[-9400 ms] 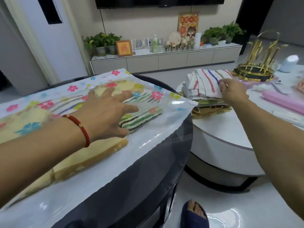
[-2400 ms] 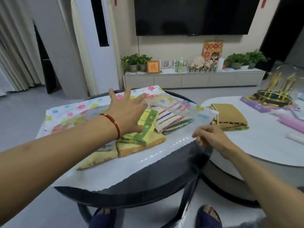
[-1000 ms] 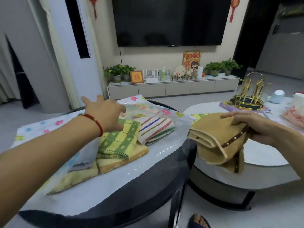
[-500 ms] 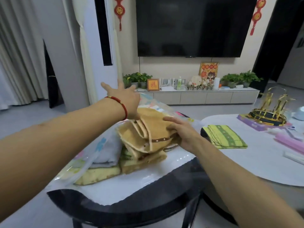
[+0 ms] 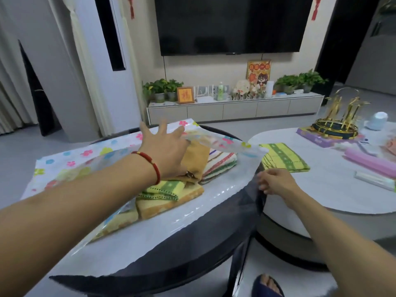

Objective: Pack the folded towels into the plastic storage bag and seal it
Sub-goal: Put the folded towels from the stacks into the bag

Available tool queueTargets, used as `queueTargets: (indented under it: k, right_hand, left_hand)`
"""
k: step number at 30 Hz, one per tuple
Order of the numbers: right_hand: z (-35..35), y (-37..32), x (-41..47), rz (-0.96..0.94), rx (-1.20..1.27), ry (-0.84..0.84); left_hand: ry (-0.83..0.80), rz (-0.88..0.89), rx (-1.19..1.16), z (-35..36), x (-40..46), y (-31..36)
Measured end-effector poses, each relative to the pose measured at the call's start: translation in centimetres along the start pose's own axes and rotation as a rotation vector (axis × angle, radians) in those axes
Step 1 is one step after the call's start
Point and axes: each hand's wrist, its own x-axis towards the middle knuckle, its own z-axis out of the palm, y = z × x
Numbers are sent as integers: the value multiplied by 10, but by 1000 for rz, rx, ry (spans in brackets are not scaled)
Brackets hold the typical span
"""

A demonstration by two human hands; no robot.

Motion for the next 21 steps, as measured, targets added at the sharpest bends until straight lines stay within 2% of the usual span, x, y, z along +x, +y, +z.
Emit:
queueTargets:
  k: [3,5,11,15,18,21]
  right_hand:
    - [-27,33,33,-16,-269,243]
    - [-41,48,54,-34,-446,298]
    - [-47,86,126,-115,-816,167]
    - [-33,90,150,-219,-868,69]
    - [-33,90,150,-219,-1053,100]
    - [-41,87,139,-167,-1091,149]
  left_hand:
    - [23,56,-9,14,11,26]
    - [42,83,-22,20,22,40]
    - [110,141,-11,36,63,69]
    - [97,138,-22,45,83,84]
    - [77,136,-37,48,88,86]
    - [67,129,-49,46,85,87]
